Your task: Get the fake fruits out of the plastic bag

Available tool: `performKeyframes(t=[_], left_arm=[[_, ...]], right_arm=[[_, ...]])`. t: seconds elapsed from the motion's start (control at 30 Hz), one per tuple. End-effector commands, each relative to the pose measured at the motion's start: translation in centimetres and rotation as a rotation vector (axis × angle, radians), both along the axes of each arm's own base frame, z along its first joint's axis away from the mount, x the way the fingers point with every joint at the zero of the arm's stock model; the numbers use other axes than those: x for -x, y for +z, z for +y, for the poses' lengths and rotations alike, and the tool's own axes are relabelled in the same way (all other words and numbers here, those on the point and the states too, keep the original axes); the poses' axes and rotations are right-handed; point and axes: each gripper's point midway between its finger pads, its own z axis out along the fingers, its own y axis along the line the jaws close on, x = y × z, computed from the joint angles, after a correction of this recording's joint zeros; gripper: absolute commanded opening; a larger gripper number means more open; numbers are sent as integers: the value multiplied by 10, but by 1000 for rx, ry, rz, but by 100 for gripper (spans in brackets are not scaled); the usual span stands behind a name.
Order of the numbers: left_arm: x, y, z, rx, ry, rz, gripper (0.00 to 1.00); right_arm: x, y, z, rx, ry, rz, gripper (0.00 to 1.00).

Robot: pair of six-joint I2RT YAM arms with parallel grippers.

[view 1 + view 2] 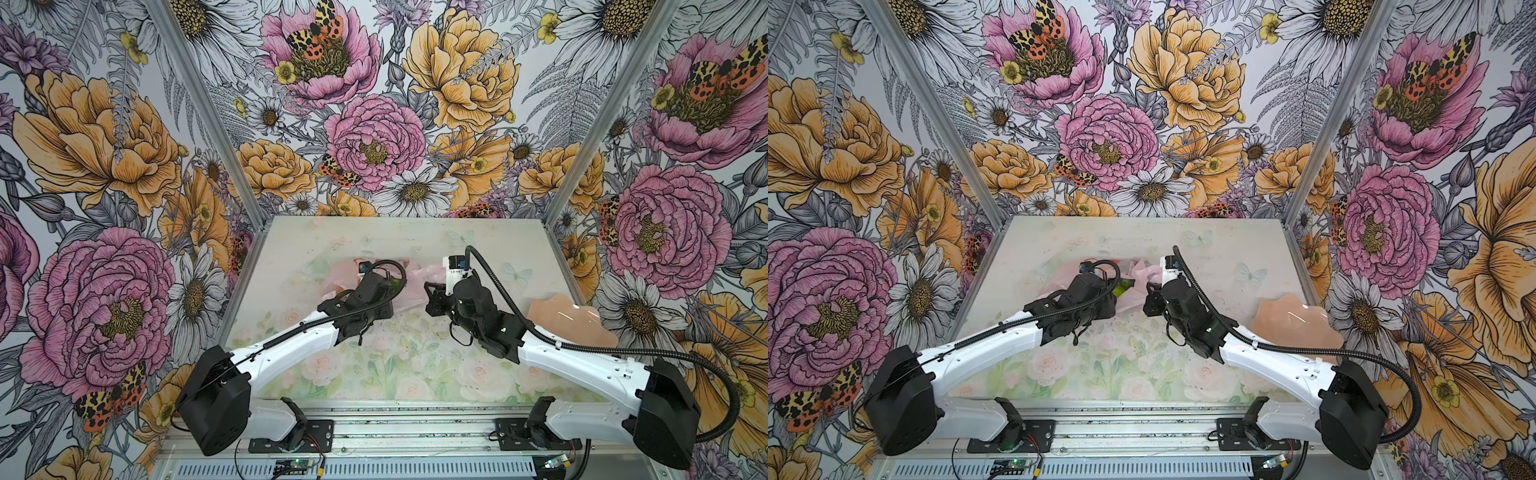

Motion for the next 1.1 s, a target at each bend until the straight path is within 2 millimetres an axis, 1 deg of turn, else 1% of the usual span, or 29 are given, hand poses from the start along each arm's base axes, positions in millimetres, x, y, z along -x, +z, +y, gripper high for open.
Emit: performKeyframes(t=[0.0,0.07,0.13,0.2,0.27,0.37,0.4,0.43,0.47,0.57,0.67,0.77,0.8,0.87,0.93,1.03,1.07], left_arm=[[5,6,47,-44,125,-38,62],[8,6,66,-32,174,-43,62],[13,9,86,-22,228,-59,64],[18,12,98,-16,261,-70,68],[24,8,114,-12,314,-53,73],[29,-1,134,25,376,-31,74],[30,-4,139,37,384,-26,77],[29,-7,138,59,371,-22,78],[25,-10,134,97,345,-18,79],[17,-22,117,189,271,24,81],[11,-31,116,183,278,49,82],[4,-40,124,195,308,55,82],[0,-43,126,206,311,60,80],[-7,-49,125,232,297,69,75],[-15,-49,117,268,256,57,63],[-25,-41,107,307,201,18,49],[-27,-38,105,327,187,8,42]], right_arm=[[1,-7,-7,41,-16,-4,0],[2,-11,-7,46,-15,5,0],[4,-17,-8,52,-14,15,0],[6,-23,-8,59,-13,27,0],[7,-27,-7,63,-10,38,0],[10,-30,-4,68,0,43,0],[11,-30,-3,71,-1,41,0],[12,-31,-2,73,-1,39,0],[12,-32,-2,78,0,39,0],[15,-32,3,80,16,36,0],[17,-32,8,86,32,32,0],[19,-33,9,88,38,31,0],[20,-34,9,87,38,32,0],[21,-39,5,91,24,41,0],[20,-42,2,96,14,46,0],[16,-44,-5,89,-5,53,0],[13,-45,-9,80,-11,55,0]])
